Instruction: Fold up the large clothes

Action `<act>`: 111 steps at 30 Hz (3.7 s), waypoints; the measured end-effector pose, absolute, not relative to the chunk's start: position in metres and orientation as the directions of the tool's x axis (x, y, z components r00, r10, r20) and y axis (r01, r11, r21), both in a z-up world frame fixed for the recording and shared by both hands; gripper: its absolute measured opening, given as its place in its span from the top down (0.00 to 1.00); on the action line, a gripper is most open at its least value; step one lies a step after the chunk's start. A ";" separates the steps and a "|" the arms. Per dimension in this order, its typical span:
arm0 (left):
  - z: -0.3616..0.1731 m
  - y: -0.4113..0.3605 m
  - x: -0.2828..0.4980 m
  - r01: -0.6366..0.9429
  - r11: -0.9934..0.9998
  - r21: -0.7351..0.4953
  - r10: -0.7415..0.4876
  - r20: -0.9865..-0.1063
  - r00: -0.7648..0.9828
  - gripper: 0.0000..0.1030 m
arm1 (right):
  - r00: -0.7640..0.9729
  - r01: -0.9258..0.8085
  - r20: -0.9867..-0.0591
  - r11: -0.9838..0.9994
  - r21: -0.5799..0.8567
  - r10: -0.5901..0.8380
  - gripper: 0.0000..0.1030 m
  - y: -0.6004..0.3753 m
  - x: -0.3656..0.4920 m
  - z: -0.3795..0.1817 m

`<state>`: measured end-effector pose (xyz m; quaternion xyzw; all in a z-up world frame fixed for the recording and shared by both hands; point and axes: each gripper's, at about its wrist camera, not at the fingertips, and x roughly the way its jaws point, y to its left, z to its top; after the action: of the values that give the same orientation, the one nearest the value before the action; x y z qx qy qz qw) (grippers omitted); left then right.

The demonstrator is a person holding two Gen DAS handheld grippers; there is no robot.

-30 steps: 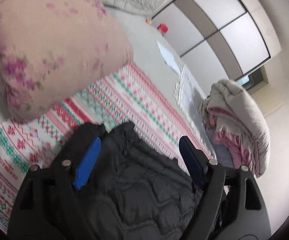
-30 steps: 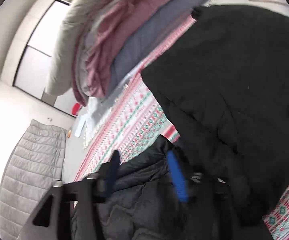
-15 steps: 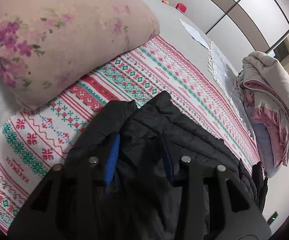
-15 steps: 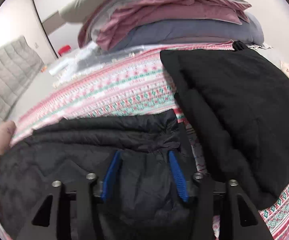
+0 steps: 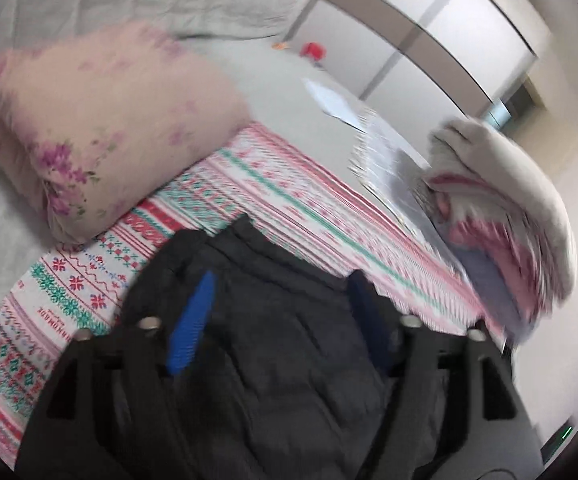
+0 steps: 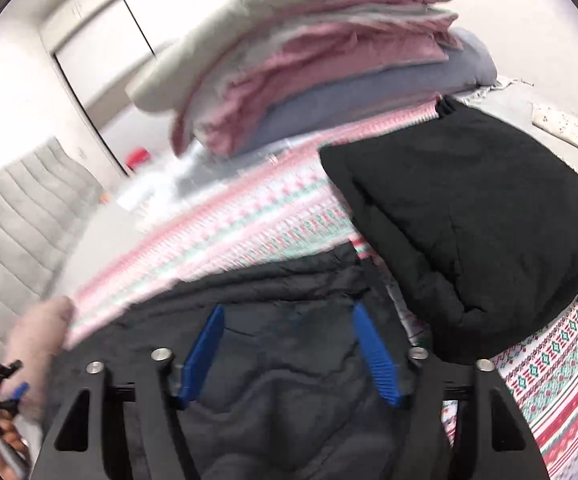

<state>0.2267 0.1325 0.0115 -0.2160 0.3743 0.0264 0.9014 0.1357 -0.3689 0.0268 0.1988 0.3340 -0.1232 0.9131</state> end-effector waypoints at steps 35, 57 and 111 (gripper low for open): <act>-0.036 0.063 0.163 -0.104 0.980 -0.171 -0.068 -0.773 0.631 0.22 | 0.631 0.379 -0.772 0.839 0.389 0.073 0.27 -0.356 0.085 -0.041; -0.101 -0.097 0.280 0.210 0.968 0.139 0.044 -0.915 0.401 0.16 | 0.617 0.451 -0.768 0.722 0.524 0.173 0.21 -0.343 0.115 -0.069; -0.097 -0.080 0.168 0.223 0.963 0.152 0.033 -0.885 0.464 0.14 | 0.519 0.338 -0.849 0.889 0.309 0.098 0.17 -0.311 0.127 -0.080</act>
<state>0.1675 -0.0799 -0.0965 0.1240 0.5147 -0.0561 0.8465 0.1272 -0.3115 -0.0796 0.2246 0.4850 -0.0713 0.8421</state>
